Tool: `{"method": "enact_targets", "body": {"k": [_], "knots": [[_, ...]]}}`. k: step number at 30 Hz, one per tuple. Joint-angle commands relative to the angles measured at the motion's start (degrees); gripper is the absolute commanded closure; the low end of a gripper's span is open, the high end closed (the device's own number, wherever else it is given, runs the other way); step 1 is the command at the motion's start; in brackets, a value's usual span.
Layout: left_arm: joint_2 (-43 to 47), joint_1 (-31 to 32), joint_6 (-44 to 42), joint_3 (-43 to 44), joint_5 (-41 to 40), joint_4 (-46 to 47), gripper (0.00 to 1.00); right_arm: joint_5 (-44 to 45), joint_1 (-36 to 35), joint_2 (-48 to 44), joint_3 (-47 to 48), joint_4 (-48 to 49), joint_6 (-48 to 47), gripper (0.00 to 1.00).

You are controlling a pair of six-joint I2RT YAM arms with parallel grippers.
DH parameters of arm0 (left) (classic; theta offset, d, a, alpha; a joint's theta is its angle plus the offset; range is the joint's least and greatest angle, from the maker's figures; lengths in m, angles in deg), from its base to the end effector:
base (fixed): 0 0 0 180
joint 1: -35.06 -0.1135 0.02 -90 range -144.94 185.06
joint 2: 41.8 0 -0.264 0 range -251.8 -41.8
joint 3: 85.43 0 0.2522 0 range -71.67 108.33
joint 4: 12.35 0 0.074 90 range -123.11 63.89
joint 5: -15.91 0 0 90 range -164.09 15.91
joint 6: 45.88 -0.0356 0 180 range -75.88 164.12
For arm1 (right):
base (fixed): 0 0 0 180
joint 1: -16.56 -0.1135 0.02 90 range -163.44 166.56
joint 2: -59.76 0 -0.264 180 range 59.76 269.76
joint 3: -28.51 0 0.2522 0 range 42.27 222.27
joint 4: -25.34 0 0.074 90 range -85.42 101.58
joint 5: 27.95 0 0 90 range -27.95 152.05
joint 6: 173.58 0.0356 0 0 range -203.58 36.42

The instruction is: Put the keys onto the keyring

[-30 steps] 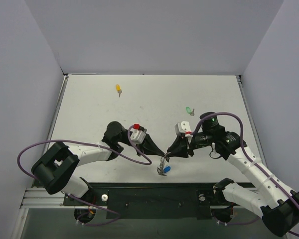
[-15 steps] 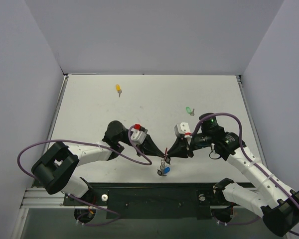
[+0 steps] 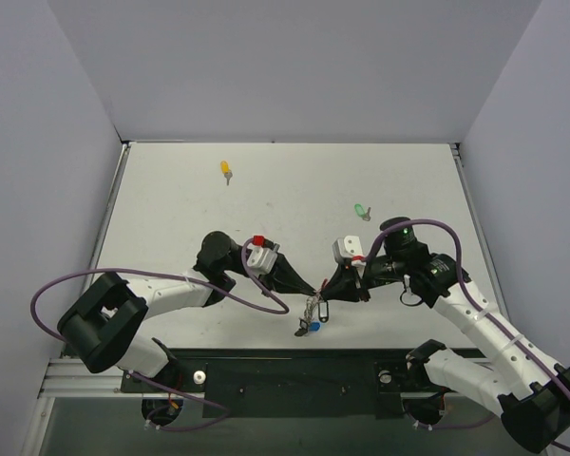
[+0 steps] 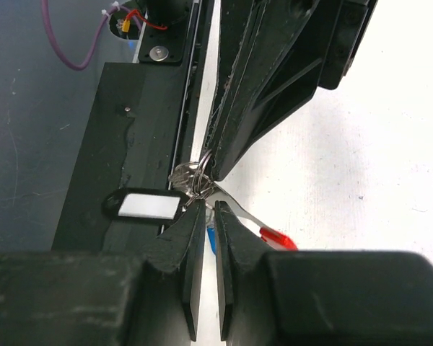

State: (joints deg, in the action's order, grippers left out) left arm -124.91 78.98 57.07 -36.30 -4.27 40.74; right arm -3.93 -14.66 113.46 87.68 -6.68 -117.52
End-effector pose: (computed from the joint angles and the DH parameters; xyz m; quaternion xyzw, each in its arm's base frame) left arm 0.1778 -0.2176 0.2629 0.5763 0.3338 -0.6100 0.4294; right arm 0.1490 0.1283 0.3108 -0.6254 0.4470 0.4525 0.4519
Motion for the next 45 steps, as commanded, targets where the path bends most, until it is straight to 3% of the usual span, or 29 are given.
{"method": "enact_targets", "body": {"k": [1,9,16,19,26,32,45], "knots": [[1.99,-0.06,0.67,-0.31,-4.25,6.62,1.0,-0.73,-0.42,-1.13,-0.76,-1.6,-0.96,0.93],[1.99,0.2,1.9,-1.97,-6.45,8.56,1.0,1.11,2.91,-2.1,-0.15,3.04,4.3,0.87],[2.34,0.2,1.99,-3.12,-7.59,9.44,1.0,-1.7,6.26,-3.85,0.91,4.46,5.63,0.7],[2.08,0.2,2.25,-3.29,-8.03,10.49,1.0,-3.11,5.13,-4.12,0.21,6.04,5.37,0.68],[1.64,0.9,2.96,-3.73,-10.4,12.6,1.0,-2.32,1.52,-3.33,-1.55,15.53,10.81,0.68],[1.64,1.08,2.96,-4.7,-11.99,14.01,1.0,-2.14,0.81,-3.07,-1.9,14.31,10.64,0.76],[2.34,1.08,2.87,-5.49,-14.01,15.41,1.0,0.23,0.2,-3.15,-2.52,10.26,7.48,0.83]]}}
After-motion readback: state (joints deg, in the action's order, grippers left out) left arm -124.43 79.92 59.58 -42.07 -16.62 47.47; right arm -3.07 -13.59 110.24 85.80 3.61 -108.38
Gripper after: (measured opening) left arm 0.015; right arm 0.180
